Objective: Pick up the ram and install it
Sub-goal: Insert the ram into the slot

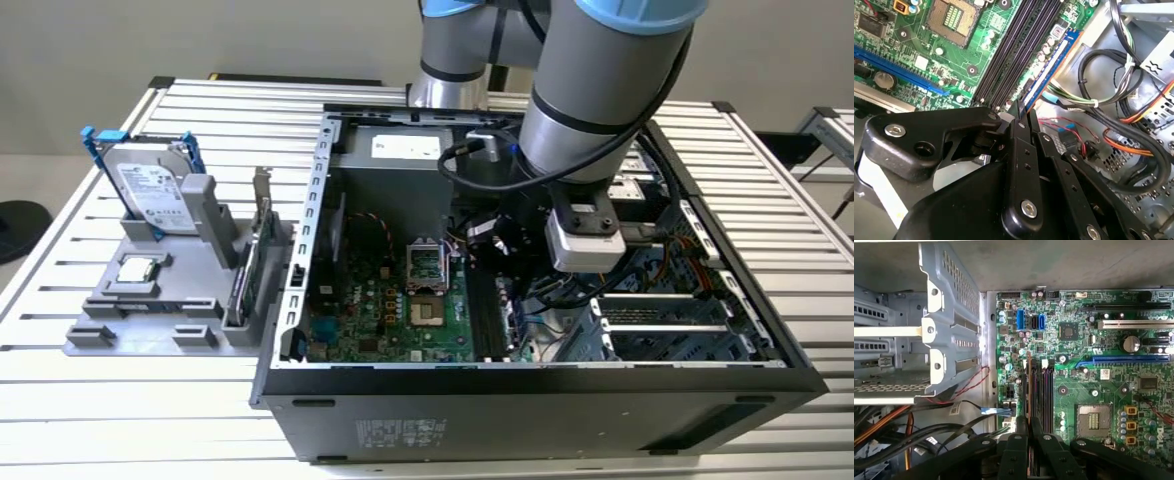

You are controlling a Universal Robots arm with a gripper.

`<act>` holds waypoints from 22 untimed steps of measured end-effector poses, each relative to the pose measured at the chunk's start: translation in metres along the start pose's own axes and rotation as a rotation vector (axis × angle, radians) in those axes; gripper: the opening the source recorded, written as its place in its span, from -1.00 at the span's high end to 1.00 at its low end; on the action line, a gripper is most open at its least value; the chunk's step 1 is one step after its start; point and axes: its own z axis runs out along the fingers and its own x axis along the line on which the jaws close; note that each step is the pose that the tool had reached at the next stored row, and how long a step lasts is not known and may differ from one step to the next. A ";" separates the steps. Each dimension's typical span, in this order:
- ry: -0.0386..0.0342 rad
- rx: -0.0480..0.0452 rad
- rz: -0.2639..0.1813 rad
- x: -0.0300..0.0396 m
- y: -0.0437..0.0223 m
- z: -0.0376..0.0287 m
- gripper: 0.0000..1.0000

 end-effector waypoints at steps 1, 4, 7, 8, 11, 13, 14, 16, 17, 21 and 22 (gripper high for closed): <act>0.0000 0.0000 0.000 0.0000 0.0000 0.0014 1.00; 0.0000 0.0001 0.000 -0.0001 -0.0001 0.0035 1.00; 0.0000 -0.0001 0.000 -0.0002 -0.0007 0.0057 1.00; 0.0000 -0.0001 0.000 -0.0003 -0.0012 0.0061 1.00; 0.0000 0.0000 0.000 -0.0004 -0.0033 0.0078 1.00; 0.0000 0.0000 0.000 -0.0005 -0.0051 0.0091 1.00; 0.0000 -0.0001 0.000 -0.0006 -0.0063 0.0097 1.00; 0.0000 0.0000 0.000 -0.0006 -0.0085 0.0106 1.00; 0.0000 0.0000 0.000 -0.0006 -0.0094 0.0110 1.00; 0.0000 0.0001 0.000 -0.0008 -0.0122 0.0149 1.00; 0.0000 -0.0001 0.000 -0.0008 -0.0128 0.0164 1.00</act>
